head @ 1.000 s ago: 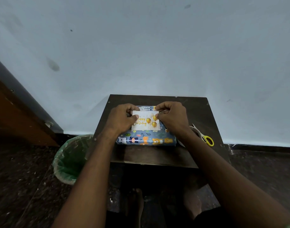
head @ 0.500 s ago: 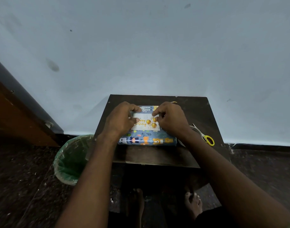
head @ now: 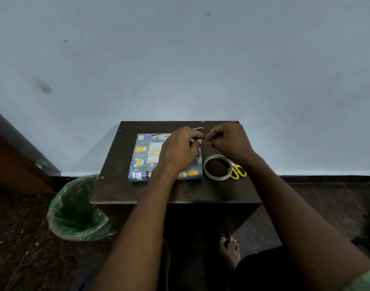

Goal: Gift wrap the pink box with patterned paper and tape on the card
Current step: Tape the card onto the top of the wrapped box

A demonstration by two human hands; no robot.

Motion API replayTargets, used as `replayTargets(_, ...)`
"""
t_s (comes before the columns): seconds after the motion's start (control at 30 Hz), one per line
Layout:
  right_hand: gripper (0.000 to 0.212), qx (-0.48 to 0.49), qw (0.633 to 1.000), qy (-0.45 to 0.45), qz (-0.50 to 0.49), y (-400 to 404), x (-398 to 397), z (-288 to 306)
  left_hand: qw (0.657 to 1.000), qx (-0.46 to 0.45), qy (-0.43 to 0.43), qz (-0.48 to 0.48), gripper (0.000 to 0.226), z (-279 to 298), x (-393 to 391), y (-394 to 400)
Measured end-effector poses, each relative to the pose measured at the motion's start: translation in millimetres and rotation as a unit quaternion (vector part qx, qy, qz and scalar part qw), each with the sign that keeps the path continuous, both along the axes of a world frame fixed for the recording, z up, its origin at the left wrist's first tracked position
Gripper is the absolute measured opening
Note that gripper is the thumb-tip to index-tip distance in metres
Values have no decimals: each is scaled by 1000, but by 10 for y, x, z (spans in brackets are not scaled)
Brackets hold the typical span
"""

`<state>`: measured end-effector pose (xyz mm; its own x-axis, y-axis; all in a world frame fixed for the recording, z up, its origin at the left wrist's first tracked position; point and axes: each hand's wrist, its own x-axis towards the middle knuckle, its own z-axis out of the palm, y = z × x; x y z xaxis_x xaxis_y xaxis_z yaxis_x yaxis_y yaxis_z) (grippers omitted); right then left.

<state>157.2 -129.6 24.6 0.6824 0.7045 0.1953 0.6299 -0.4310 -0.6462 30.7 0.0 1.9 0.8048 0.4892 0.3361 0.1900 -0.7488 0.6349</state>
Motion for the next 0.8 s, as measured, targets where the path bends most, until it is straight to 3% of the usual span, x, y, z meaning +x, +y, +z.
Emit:
replayTargets(0.17, 28, -124, 991, 26, -35, -487, 258, 60, 1000, -16, 10, -6, 17, -20, 224, -225)
replayTargets(0.27, 22, -180, 979, 93, -28, -683, 317, 56, 999, -26, 18, -1, 17, -23, 331, -340)
replayTargets(0.4, 18, -181, 975, 131, -16, -729, 355, 20, 998, -16, 64, 0, 24, -30, 415, -404)
replayTargets(0.5, 13, -166, 980, 113, -9, -690, 334, 27, 986, 66, 150, -11, 30, -59, 443, -398)
replayTargets(0.6, 8, -147, 984, 101, -6, -635, 316, 3, 971, 133, 198, -8, 19, -100, 475, -436)
replayTargets(0.7, 9, -112, 983, 147, -13, -616, 329, -25, 988, 52, 148, -14, 20, -158, 493, -441)
replayTargets(0.8, 20, -27, 960, 278, -17, -642, 355, 5, 998, -42, 50, -23, 36, -161, 475, -406)
